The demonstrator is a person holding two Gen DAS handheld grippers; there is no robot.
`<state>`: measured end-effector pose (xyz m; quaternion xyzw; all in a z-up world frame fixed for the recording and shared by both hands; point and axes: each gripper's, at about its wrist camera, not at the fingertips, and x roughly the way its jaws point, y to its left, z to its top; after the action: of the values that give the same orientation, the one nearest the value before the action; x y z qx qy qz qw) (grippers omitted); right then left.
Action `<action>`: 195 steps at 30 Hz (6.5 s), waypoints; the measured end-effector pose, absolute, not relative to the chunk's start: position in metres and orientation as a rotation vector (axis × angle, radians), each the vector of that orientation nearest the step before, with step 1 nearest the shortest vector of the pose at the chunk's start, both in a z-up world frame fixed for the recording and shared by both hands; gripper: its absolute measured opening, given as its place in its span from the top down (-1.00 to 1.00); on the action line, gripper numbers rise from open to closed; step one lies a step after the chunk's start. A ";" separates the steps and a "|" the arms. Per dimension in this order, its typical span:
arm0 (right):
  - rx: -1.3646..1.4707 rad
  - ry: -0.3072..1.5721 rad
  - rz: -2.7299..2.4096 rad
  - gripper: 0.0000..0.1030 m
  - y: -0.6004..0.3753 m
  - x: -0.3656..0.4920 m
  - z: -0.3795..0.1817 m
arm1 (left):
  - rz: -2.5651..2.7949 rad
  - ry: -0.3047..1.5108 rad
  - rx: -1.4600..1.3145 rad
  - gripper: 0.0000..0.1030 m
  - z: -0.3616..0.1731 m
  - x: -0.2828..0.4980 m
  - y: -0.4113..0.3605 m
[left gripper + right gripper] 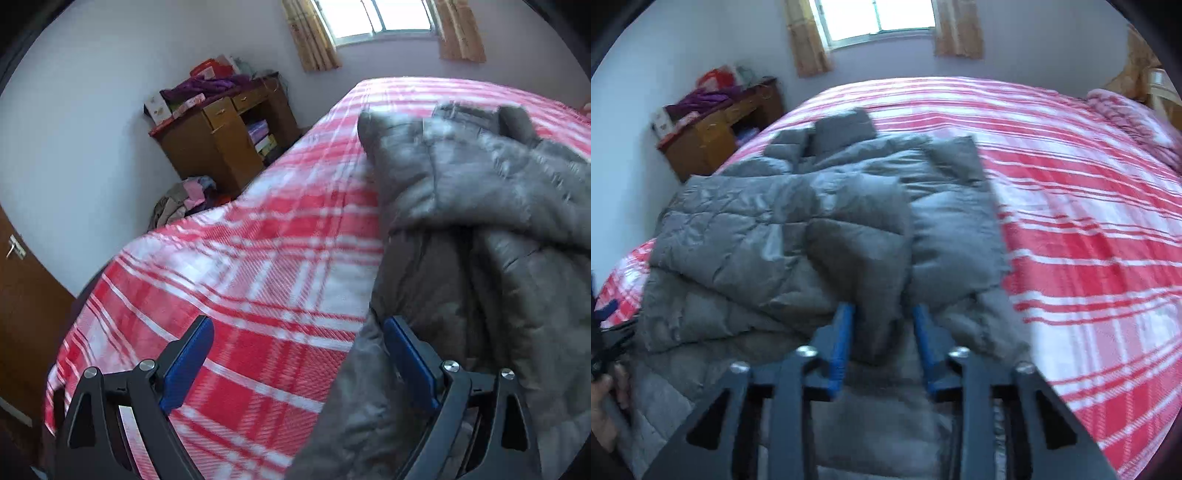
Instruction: Fold large clothes
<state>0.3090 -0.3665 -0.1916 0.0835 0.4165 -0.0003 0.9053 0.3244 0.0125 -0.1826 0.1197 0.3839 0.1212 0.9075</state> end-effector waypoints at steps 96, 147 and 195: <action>0.044 0.839 -0.074 -0.21 -0.259 0.464 -0.222 | 0.210 0.897 0.010 -0.99 -0.224 0.544 -0.050; 0.202 0.929 0.056 0.79 -0.384 0.597 -0.154 | -0.279 0.814 -0.030 0.84 -0.134 0.634 -0.100; 0.109 0.897 -0.016 -0.16 -0.352 0.546 -0.196 | 0.071 0.812 0.144 -0.82 -0.206 0.605 -0.104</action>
<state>0.5456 -0.3516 -0.1958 0.0526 0.4333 -0.0078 0.8997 0.6051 -0.1044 -0.2057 0.0700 0.3947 0.0343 0.9155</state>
